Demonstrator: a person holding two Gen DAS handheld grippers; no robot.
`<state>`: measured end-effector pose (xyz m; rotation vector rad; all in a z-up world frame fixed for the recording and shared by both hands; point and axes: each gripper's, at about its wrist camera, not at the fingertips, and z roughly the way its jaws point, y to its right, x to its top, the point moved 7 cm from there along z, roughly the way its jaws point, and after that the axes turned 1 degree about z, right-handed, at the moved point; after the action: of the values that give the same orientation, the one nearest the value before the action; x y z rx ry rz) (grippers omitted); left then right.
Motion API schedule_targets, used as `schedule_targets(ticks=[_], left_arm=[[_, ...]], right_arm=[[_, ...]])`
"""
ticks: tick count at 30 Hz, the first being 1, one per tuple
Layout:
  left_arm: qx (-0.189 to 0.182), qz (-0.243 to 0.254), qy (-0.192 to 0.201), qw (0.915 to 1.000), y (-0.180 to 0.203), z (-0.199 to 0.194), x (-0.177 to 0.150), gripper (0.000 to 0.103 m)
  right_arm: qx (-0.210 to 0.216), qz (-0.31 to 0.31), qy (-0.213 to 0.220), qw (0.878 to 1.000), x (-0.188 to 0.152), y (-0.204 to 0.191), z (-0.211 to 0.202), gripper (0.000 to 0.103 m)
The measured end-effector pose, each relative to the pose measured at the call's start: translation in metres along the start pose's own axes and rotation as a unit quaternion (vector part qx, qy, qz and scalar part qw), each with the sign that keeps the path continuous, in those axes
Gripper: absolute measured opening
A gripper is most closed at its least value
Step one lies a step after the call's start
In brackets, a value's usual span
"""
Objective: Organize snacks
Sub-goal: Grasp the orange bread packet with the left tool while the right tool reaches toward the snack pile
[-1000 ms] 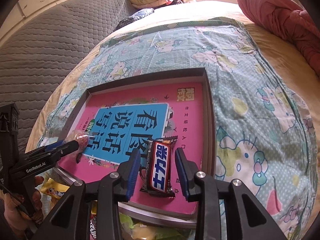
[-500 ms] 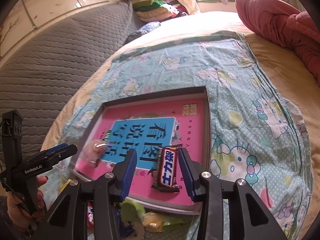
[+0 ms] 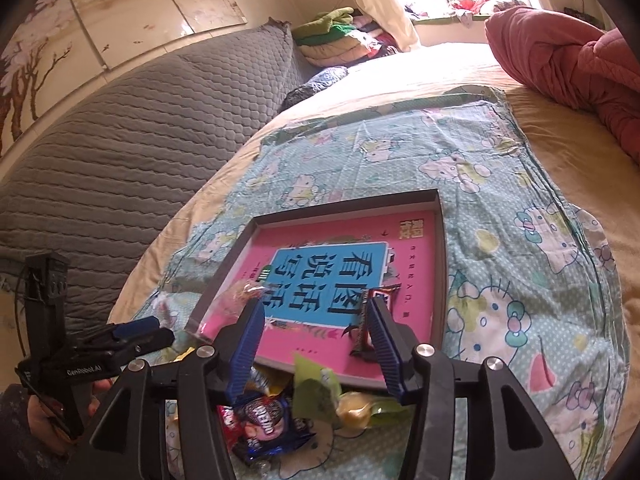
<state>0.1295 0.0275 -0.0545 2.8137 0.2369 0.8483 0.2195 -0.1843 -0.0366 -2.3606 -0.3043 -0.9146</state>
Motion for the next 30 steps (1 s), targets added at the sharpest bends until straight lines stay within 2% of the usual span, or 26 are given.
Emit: schedule_targets(ticks=[7, 30], left_arm=[[-0.008, -0.005, -0.021, 0.9997, -0.006, -0.001, -0.021, 0.072], [-0.062, -0.002, -0.062, 0.9962, -0.003, 0.017, -0.047, 0.072]], right_arm=[[0.011, -0.031, 0.004, 0.999, -0.015, -0.024, -0.008, 0.053], [0.013, -0.149, -0.07, 0.986, -0.095, -0.087, 0.013, 0.053]])
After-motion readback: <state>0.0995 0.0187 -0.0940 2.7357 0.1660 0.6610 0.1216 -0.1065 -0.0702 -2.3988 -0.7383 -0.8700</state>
